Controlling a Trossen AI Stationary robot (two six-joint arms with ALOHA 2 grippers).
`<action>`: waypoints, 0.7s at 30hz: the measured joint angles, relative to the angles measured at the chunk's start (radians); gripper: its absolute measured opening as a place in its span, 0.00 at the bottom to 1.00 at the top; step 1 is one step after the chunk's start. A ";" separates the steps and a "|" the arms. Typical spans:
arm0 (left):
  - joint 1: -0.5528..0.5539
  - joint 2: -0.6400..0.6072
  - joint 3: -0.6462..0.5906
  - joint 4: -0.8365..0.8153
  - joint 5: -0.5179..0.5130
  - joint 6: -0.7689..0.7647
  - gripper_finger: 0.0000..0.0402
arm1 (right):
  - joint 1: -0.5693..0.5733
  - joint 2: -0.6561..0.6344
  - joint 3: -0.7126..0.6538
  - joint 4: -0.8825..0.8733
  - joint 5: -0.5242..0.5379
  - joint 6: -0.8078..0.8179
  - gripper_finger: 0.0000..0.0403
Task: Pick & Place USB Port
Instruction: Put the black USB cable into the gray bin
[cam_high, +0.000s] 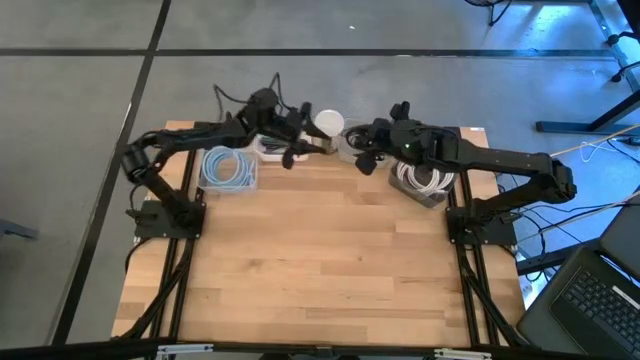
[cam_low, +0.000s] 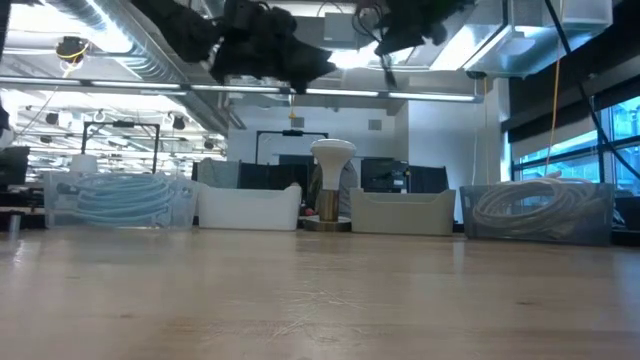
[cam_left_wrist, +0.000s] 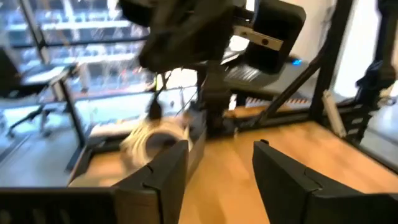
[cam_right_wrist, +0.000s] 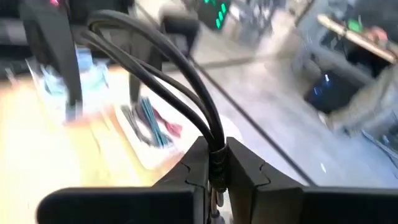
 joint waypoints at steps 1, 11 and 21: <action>0.013 -0.028 0.000 -0.063 -0.001 0.024 0.43 | 0.000 -0.002 0.007 -0.044 0.018 0.015 0.07; 0.079 -0.386 -0.045 -0.721 -0.217 0.266 0.44 | -0.047 -0.048 0.007 -0.459 0.062 0.188 0.07; 0.215 -0.750 -0.369 -0.681 -0.210 0.182 0.41 | -0.049 -0.331 -0.156 -0.459 0.119 0.265 0.07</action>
